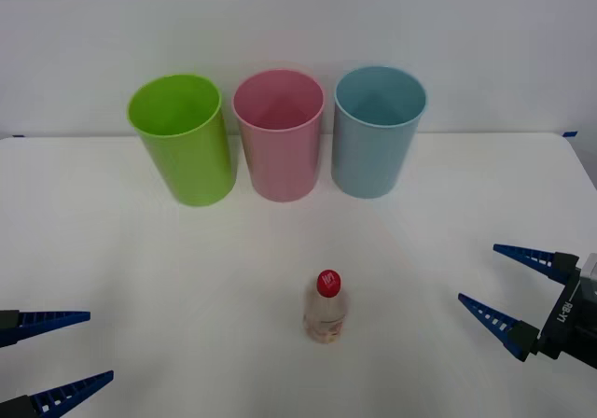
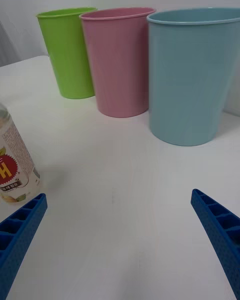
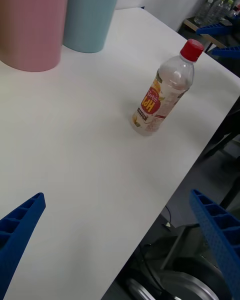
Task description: Put cans in the blue bin and PET bottles in the pink bin and trash in the green bin.
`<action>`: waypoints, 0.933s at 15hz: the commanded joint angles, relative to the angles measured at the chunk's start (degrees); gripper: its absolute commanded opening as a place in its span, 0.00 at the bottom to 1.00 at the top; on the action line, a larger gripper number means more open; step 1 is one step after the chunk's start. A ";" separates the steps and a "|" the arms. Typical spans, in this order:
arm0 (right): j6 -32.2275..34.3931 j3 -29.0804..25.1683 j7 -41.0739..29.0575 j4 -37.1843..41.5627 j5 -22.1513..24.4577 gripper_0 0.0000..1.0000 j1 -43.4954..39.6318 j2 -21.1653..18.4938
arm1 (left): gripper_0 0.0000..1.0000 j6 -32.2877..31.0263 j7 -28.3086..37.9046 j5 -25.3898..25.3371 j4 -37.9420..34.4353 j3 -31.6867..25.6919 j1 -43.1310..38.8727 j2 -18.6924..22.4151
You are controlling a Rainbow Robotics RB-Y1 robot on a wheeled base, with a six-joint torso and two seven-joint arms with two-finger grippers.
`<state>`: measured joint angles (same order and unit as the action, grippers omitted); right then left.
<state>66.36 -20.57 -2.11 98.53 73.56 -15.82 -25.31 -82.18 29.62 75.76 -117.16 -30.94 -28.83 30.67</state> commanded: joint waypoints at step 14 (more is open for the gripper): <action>0.00 0.00 0.00 0.00 0.00 1.00 0.00 0.00 | 1.00 0.00 0.00 0.00 0.00 0.00 0.00 0.00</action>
<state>66.36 -20.57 -2.11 98.53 73.56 -15.82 -25.31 -82.18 29.62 75.76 -117.16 -30.94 -28.83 30.67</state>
